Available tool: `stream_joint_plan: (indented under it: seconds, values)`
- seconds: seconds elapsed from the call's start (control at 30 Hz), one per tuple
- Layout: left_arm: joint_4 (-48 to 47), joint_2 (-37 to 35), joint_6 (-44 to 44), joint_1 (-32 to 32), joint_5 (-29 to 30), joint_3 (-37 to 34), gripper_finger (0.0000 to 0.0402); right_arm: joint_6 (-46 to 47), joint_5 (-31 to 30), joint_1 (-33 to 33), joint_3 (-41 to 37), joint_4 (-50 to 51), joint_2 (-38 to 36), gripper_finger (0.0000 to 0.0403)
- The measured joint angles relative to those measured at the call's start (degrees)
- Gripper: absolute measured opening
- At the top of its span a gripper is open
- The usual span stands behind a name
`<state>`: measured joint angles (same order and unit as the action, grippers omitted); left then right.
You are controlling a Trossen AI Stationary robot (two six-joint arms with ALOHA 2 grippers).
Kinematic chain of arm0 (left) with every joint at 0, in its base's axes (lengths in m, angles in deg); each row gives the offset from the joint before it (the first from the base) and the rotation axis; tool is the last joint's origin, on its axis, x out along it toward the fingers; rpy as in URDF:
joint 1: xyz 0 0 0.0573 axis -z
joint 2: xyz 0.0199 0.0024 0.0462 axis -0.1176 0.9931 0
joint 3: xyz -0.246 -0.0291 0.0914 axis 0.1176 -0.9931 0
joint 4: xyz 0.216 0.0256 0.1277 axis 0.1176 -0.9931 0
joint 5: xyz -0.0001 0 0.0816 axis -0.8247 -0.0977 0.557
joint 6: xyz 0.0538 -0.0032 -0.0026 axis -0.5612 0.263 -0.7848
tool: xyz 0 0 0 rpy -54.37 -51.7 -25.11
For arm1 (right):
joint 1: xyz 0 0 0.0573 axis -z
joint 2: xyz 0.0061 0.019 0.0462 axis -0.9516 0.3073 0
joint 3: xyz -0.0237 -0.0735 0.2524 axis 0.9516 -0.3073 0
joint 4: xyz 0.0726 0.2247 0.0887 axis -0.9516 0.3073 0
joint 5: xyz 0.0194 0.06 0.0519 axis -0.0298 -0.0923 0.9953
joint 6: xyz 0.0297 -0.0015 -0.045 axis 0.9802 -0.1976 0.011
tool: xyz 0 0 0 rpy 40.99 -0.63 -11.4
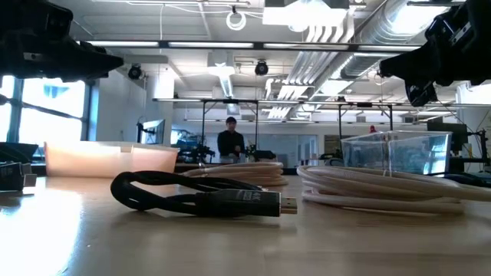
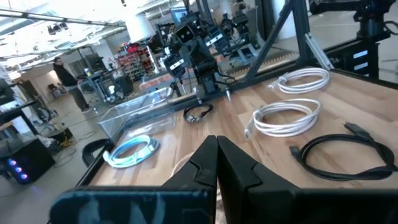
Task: Sort HDMI cables
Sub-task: Put the brown HDMI cable into the orange bin
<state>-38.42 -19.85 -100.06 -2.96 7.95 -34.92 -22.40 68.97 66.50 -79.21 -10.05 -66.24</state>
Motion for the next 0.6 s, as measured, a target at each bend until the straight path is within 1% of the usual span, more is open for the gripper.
stream_joint_plan:
  seconds: [0.1, 0.2, 0.33, 0.47, 0.6]
  values:
    - [0.0, 0.0, -0.5, 0.0, 0.1, 0.0, 0.0000, -7.9, 1.9, -0.4, 0.0, -0.6, 0.0, 0.0001]
    - [0.0, 0.0, -3.1, 0.0, 1.3, 0.0, 0.0000, -14.9, 1.5, -1.0, 1.1, -1.9, 0.1, 0.0001]
    - [0.0, 0.0, -4.1, 0.0, 3.4, 0.0, 0.0000, -19.9, -0.4, -1.7, 8.0, 1.8, 2.1, 0.0001]
    - [-0.7, 0.0, -4.1, 0.0, 4.3, 0.1, 0.0000, -21.3, -2.5, -2.7, 17.4, 11.5, 8.8, 0.0000]
    - [-1.6, 0.0, -4.1, 0.0, 4.3, 0.2, 0.0000, -21.5, -3.9, -3.8, 28.3, 20.9, 20.6, 0.0000]
